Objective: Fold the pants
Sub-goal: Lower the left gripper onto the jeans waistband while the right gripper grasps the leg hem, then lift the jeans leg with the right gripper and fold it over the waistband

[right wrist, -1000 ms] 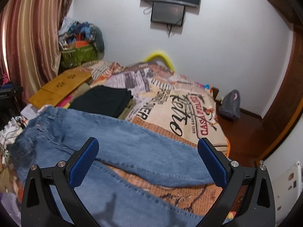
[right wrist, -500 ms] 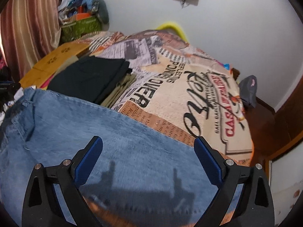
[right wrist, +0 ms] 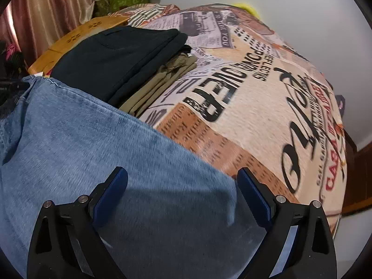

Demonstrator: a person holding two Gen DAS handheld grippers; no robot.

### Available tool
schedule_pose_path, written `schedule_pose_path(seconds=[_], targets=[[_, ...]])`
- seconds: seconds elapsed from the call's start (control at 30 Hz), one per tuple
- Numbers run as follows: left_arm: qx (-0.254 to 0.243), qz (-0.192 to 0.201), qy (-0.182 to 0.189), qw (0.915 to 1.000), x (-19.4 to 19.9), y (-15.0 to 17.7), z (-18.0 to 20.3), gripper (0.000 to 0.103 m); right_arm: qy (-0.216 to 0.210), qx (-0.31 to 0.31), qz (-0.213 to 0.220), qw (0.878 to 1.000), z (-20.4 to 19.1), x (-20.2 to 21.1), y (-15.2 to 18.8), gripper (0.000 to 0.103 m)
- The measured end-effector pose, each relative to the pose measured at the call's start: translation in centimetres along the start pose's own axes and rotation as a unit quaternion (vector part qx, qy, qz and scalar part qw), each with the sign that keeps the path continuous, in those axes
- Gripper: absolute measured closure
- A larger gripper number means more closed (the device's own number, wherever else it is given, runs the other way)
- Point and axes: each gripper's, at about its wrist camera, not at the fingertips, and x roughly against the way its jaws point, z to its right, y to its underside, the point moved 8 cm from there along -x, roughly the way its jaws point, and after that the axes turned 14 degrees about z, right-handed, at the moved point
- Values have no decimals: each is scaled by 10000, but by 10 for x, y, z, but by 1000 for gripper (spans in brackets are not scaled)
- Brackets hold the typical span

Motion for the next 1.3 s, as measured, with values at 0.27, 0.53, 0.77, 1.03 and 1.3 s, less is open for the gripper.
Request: schedule_pose_path(seconds=[0.27, 0.53, 0.77, 1.03, 1.3], targets=[[74, -16, 40, 10000, -4, -2, 6, 58, -464, -249, -269, 9983, -10, 5, 6, 45], [299, -54, 152, 9994, 1, 4, -4, 80, -449, 89, -312, 9985, -17, 22, 14, 74], [330, -235, 204, 9990, -25, 4, -4, 74, -477, 304, -343, 9978, -19, 7, 11, 71], [735, -353, 225, 9964, -45, -3, -9, 78, -699, -176, -383, 9967, -15, -1, 4, 79], [441, 237, 287, 9983, -3, -18, -7, 86, -730, -133, -123, 9972, -24, 34, 1, 90]])
